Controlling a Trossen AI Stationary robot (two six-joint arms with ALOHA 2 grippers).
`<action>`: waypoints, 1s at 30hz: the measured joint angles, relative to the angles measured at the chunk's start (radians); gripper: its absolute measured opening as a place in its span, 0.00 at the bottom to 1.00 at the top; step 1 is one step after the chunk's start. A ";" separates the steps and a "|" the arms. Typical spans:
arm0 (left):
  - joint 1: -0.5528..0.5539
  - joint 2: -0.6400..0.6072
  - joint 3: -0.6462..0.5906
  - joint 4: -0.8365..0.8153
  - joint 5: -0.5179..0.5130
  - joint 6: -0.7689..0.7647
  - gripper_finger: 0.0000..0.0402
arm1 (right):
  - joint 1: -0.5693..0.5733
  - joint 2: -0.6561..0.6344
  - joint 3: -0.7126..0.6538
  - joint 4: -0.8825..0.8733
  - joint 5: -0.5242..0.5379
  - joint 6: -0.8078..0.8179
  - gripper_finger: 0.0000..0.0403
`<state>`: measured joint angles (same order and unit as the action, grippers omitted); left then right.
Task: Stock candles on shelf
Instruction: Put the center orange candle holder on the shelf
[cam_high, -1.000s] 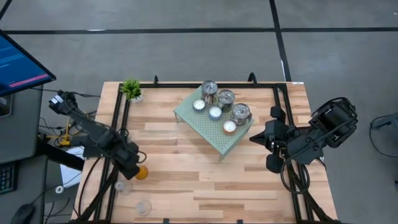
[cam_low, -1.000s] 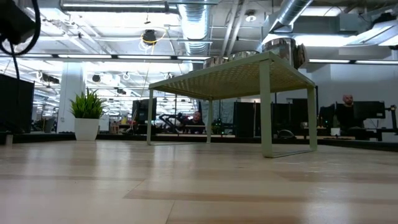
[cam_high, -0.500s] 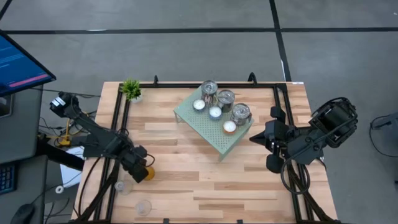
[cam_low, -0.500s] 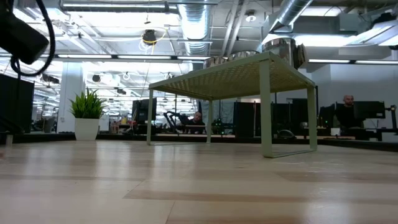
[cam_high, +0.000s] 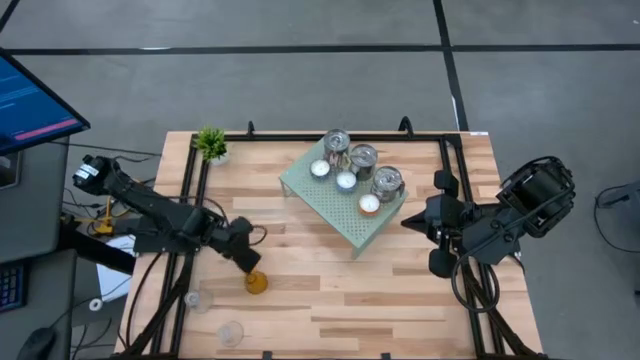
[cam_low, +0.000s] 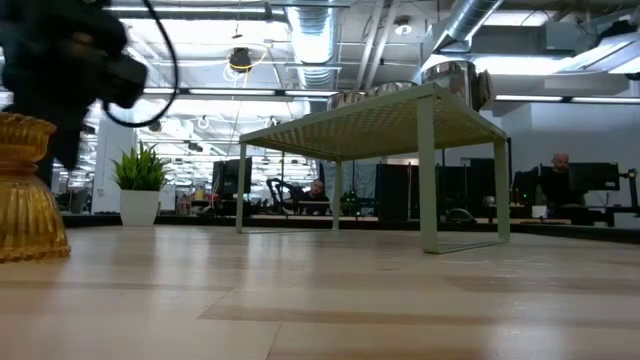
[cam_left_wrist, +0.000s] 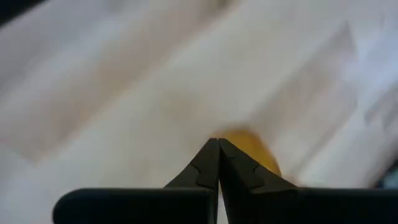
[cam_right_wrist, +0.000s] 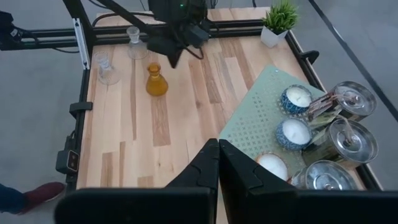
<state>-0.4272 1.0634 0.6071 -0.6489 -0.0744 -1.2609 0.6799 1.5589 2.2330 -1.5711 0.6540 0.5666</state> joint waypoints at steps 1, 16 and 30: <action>0.024 0.000 0.000 0.006 -0.024 0.018 0.02 | -0.003 0.000 0.000 0.000 0.000 -0.001 0.00; 0.089 -0.310 0.001 -0.082 0.433 0.319 0.31 | -0.050 -0.002 0.000 0.000 0.032 -0.007 0.00; -0.294 -0.391 -0.046 -0.032 -0.093 0.471 0.45 | -0.075 -0.002 0.000 0.001 0.114 0.046 0.04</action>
<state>-0.7211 0.6728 0.5608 -0.6806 -0.1678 -0.7899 0.6052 1.5570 2.2333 -1.5701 0.7682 0.6122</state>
